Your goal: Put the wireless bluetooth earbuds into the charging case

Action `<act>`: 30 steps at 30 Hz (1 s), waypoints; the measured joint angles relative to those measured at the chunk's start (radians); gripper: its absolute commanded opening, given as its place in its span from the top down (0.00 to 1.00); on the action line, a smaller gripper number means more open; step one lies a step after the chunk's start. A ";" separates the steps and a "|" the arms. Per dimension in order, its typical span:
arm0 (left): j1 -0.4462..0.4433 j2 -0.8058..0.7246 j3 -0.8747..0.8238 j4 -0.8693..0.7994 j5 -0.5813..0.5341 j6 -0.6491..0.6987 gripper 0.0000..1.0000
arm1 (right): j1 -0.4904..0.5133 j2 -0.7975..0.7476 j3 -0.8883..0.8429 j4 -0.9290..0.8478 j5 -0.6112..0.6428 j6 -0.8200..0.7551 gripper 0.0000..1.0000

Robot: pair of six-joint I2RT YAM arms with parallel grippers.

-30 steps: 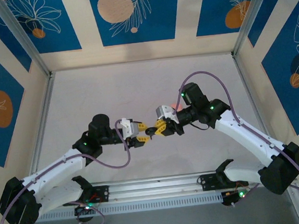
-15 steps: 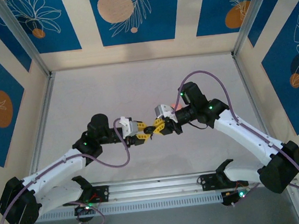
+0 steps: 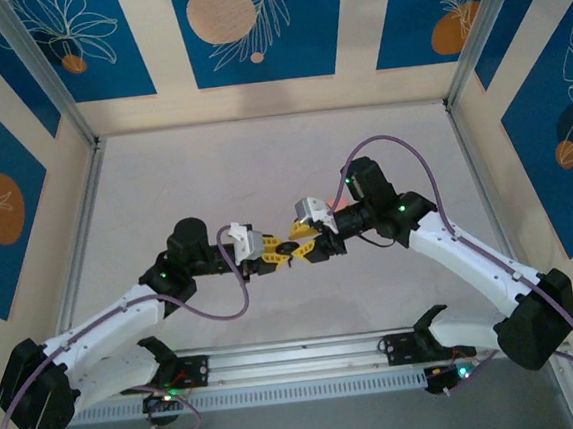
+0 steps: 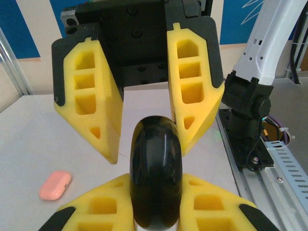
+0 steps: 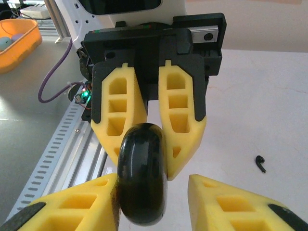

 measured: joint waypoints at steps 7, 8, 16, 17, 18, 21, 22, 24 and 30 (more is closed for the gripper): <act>0.000 0.000 0.000 0.000 -0.014 0.000 0.84 | -0.028 -0.008 -0.017 0.068 -0.037 0.076 0.59; 0.000 0.000 0.000 -0.003 -0.015 0.000 0.84 | -0.042 -0.013 -0.023 0.082 -0.045 0.091 0.59; -0.001 0.000 0.000 -0.010 0.003 0.000 0.85 | -0.134 -0.041 -0.036 0.177 -0.061 0.177 0.58; -0.001 0.000 0.000 -0.010 0.003 0.000 0.85 | -0.134 -0.041 -0.037 0.180 -0.063 0.182 0.58; -0.001 0.000 0.000 -0.008 0.003 0.000 0.85 | -0.134 -0.041 -0.037 0.182 -0.065 0.185 0.58; -0.001 0.000 -0.005 0.012 0.002 -0.004 0.85 | -0.134 -0.043 -0.040 0.187 -0.071 0.195 0.58; -0.001 0.000 -0.009 0.023 0.001 -0.009 0.85 | -0.134 -0.047 -0.042 0.188 -0.071 0.199 0.58; 0.000 0.000 -0.026 0.049 -0.013 -0.025 0.85 | -0.134 -0.056 -0.044 0.190 -0.071 0.209 0.58; 0.047 -0.007 -0.101 0.134 -0.082 -0.107 0.86 | -0.134 -0.072 -0.044 0.198 -0.001 0.316 0.53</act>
